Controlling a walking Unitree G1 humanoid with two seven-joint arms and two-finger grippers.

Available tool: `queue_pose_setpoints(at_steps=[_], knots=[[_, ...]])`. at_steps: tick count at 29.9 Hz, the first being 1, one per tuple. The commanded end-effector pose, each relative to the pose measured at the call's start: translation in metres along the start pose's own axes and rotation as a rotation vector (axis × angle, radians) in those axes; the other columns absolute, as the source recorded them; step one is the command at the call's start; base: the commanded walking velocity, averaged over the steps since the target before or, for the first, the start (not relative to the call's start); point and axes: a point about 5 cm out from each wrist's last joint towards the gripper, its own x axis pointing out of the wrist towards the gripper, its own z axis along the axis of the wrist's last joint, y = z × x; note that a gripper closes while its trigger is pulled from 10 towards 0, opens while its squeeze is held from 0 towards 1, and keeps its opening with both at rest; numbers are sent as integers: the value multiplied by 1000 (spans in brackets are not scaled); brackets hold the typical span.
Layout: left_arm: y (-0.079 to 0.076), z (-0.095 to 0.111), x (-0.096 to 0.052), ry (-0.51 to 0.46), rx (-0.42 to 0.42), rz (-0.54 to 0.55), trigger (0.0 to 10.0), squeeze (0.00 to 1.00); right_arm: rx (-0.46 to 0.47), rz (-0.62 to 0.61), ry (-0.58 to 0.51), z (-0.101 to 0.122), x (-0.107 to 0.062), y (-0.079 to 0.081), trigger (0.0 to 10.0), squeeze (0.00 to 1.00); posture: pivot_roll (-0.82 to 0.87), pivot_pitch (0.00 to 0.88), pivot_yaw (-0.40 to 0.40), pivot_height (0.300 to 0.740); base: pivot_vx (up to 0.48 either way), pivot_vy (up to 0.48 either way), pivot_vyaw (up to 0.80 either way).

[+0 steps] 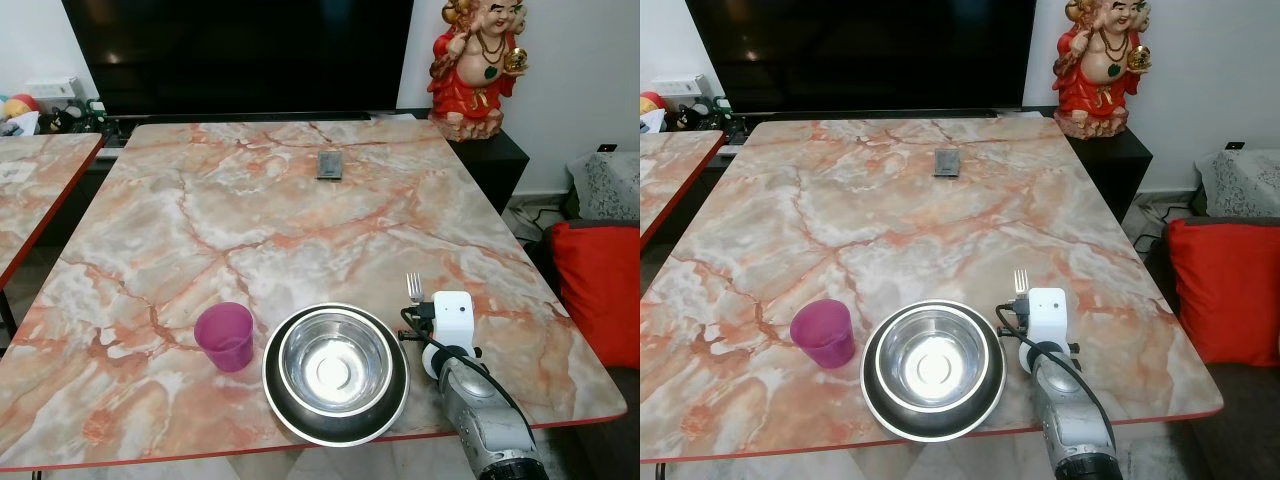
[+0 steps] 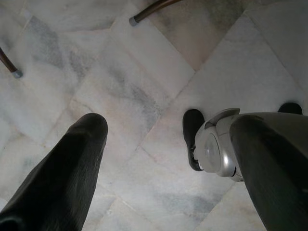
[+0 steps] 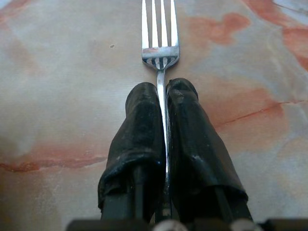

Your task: Setting the table

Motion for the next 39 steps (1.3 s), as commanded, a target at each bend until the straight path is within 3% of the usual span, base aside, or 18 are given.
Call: queue_pose_setpoints(at_steps=[1,17,39], knots=[[2,-6,-2,30,10,-3,10000,0,4,10,8,-2,-2,3,10000,0,9,99,-4,740,0,0,0],[0,-7,-2,36,11,-3,10000,0,43,20,-25,7,-5,4,10000,0,9,99,-4,740,0,0,0],[1,-8,-2,46,13,-1,10000,0,31,62,33,-2,-11,9,10000,0,9,101,-4,740,0,0,0]])
